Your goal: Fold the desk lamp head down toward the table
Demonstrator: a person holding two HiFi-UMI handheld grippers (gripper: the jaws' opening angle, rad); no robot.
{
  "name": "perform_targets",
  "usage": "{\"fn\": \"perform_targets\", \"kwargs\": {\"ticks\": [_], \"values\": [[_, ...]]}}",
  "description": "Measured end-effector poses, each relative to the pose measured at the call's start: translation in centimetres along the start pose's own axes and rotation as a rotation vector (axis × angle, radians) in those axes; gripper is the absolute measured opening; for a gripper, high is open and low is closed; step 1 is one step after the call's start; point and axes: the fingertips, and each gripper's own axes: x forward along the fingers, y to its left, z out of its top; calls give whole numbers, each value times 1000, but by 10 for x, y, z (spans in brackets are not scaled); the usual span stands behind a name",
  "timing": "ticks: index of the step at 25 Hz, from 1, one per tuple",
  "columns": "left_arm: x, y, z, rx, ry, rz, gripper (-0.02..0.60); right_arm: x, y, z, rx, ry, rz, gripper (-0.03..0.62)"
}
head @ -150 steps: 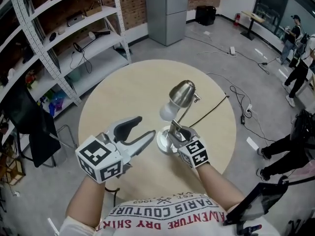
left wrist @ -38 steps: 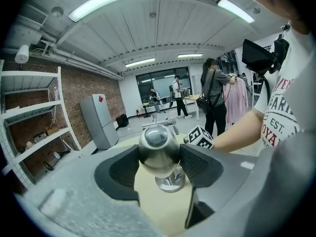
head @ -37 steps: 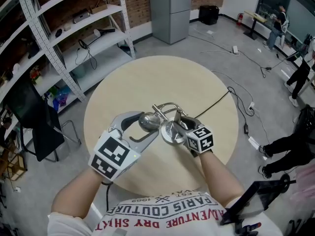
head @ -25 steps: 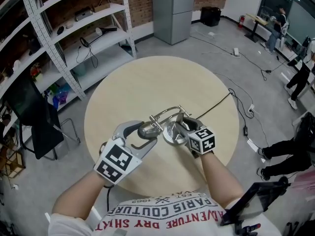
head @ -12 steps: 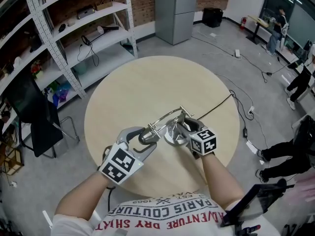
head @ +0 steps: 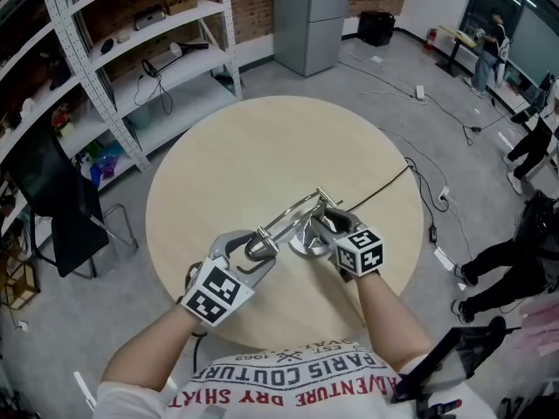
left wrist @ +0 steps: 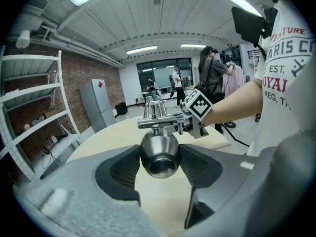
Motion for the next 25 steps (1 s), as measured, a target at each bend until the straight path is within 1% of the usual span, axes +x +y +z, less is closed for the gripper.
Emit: {"fn": "perform_targets", "kwargs": {"ticks": [11,15,25], "values": [[16,-1,-20,-7,-30,0,242,1,4,1,-3,2,15,158],[22,-1,-26,-7,-35,-1,242,2,5,2,14,-1,24,161],[33,-3,-39,-8,-21,-7,242,2,10,-2,0,-12,46,160]]}}
